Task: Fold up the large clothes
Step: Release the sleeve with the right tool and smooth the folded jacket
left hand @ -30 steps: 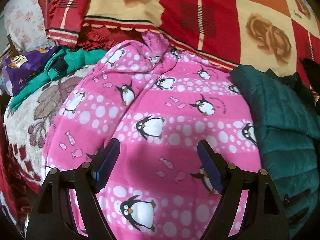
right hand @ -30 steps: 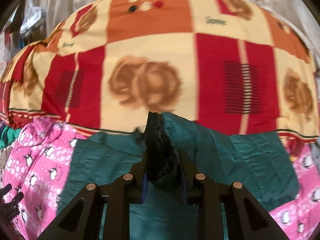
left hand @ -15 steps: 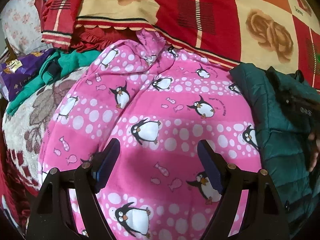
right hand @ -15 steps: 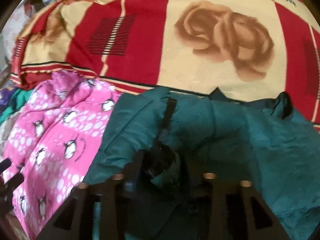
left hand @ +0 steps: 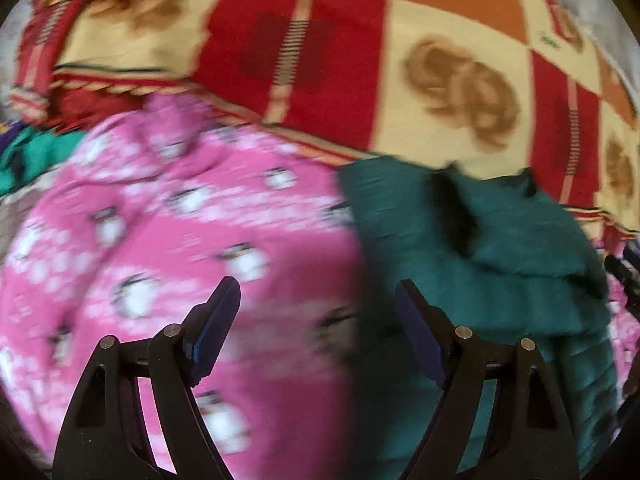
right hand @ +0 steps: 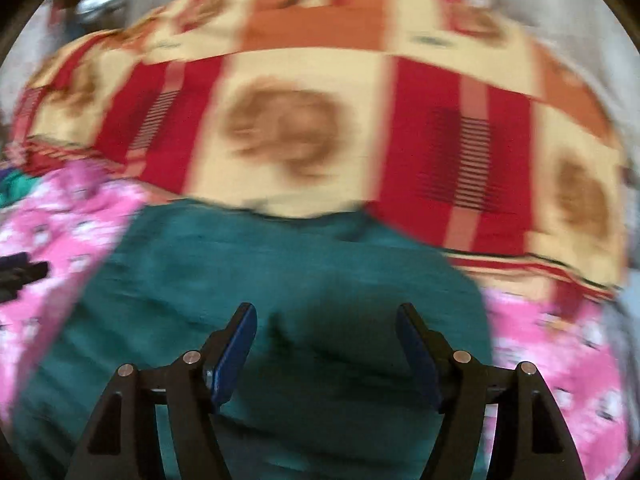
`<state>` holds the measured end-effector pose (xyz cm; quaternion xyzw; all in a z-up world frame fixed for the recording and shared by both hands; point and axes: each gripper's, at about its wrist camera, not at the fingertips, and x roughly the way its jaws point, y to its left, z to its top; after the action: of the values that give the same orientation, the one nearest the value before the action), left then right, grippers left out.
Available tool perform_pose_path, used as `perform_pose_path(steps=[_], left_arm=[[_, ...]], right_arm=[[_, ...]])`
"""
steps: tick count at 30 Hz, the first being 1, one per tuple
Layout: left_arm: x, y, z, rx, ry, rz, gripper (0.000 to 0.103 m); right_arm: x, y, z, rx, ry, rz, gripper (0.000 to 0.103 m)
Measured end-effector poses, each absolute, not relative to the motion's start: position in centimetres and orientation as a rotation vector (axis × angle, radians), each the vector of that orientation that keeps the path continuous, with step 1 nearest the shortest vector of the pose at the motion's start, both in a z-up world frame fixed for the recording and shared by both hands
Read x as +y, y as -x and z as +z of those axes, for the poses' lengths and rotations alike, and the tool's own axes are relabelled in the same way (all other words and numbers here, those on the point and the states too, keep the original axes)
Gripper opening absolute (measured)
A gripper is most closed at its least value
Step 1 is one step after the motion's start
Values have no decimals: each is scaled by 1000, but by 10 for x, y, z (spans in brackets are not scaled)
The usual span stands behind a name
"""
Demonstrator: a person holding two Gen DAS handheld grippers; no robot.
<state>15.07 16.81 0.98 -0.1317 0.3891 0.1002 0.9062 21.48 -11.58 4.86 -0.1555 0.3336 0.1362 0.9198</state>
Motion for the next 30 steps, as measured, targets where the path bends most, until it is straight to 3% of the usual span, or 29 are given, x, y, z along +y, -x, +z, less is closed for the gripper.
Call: perform_pose_path(steps=[6,13,14,16,17,26,30], left_arm=[[112,-215,8,772,255,53,80],[96,-265,-14,815,313,-10,78],[93,-268,-18,824,321,-27,57],[88,-270,-20,841,334,-41,28],[87,-268,-17,841,344,-44,21],[100,-197,25,773,300,-36,15],[112,-181,3,824,283,-29,16]], right_arm=[[-243,-228,34,658,157,99,69],[-303,-252,22,807,-30,113,69],[-309,-256,20,829,-45,118,69],[-317,-259,17,843,-87,128,69],[-323,-262,18,854,-121,131,69],[-326,-261,31,832,-166,113,69],[-317,-259,33,824,-165,125,69]])
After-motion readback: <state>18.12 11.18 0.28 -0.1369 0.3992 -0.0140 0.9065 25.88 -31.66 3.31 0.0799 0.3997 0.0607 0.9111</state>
